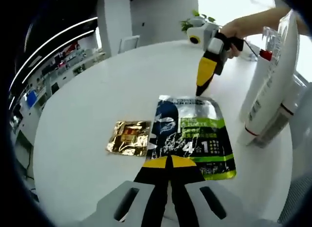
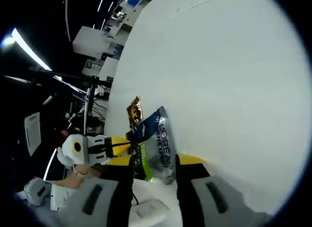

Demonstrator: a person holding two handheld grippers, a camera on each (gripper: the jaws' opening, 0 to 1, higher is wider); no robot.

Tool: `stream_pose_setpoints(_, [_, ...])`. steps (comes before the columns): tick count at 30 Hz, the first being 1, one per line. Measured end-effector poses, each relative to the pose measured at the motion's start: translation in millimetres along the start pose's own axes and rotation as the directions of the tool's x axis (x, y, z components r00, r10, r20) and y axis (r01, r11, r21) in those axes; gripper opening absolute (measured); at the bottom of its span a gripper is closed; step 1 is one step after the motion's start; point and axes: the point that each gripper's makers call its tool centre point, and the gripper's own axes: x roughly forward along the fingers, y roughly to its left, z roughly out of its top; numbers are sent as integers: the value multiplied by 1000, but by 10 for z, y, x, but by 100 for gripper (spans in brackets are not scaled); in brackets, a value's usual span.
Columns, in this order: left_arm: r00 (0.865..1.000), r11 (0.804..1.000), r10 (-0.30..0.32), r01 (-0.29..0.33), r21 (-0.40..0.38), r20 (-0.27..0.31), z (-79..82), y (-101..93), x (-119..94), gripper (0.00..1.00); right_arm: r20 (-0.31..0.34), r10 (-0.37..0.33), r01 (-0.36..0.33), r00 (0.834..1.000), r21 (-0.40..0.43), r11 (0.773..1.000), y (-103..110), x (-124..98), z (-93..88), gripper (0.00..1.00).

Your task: Arrange the skincare products in the storage area until every visible bottle or jar stands upright without overlapping.

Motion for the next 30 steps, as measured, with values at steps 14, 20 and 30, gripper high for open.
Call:
stream_pose_setpoints(14, [998,1000,28,-27,-3,63,78,48,-111,11,-30,-17,14,999,-103,995,-202,5,221,26])
stream_pose_setpoints(20, [999,999,-40,40,9,4,7,-199,-183,33,-27,6,-10,1000,-146,989,-223,-27,322,30])
stream_pose_setpoints(30, [991,996,-71,77,49,-110,-113,-218,-213,10,-41,34,-42,999,-235,971,-227,-55,439,45])
